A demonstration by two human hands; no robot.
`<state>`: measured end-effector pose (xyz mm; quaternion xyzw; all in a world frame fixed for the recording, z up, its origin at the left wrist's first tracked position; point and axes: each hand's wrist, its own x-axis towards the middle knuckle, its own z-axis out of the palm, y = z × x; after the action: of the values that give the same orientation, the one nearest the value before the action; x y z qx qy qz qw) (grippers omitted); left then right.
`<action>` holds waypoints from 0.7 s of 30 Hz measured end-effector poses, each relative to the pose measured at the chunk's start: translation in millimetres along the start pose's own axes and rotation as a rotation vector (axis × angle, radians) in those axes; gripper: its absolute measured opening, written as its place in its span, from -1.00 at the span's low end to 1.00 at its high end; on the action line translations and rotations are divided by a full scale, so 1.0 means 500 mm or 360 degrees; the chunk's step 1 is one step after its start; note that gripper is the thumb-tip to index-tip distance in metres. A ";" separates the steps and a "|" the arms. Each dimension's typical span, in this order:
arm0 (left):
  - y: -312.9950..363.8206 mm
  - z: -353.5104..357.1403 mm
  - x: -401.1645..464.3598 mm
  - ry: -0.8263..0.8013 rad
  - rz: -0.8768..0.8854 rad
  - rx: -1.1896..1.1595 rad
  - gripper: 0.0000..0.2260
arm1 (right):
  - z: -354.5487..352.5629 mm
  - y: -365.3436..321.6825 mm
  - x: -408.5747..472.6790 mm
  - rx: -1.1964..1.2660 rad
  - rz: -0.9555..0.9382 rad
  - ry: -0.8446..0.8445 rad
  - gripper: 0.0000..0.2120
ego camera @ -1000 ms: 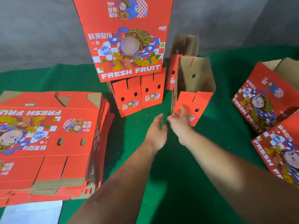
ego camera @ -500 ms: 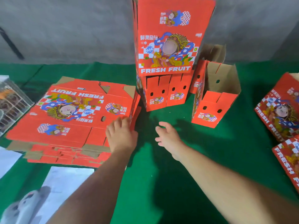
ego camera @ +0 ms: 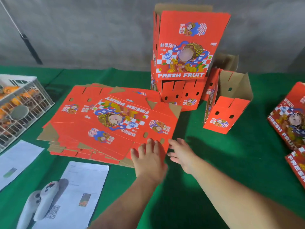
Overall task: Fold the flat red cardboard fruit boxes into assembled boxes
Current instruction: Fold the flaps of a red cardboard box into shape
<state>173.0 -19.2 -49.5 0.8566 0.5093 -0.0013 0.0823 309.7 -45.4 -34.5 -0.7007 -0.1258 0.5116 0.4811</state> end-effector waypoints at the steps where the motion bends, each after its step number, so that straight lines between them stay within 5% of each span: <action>1: 0.021 0.005 -0.020 0.0013 0.0063 -0.0026 -0.21 | -0.012 0.003 -0.001 0.0158 0.0024 -0.0006 -0.62; 3: 0.056 0.017 -0.047 0.0007 0.0182 -0.0065 -0.26 | -0.039 0.009 -0.006 0.0374 0.0034 0.0041 -0.84; 6: 0.058 0.021 -0.043 0.0029 0.0214 -0.0308 -0.26 | -0.091 0.022 -0.011 0.0446 0.0045 0.0097 -0.73; 11: -0.101 0.009 0.032 0.0498 -0.0394 -0.0740 -0.39 | -0.168 0.048 -0.024 0.0670 0.0050 0.0147 -0.71; 21: -0.203 -0.016 0.091 0.0280 -0.0351 -0.0458 -0.39 | -0.259 0.061 -0.047 0.0839 -0.0106 0.0430 -0.62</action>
<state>105.9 69.2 -59.6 0.7719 0.6002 0.1375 0.1584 398.2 -147.3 -43.0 -0.6089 0.0536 0.4125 0.6755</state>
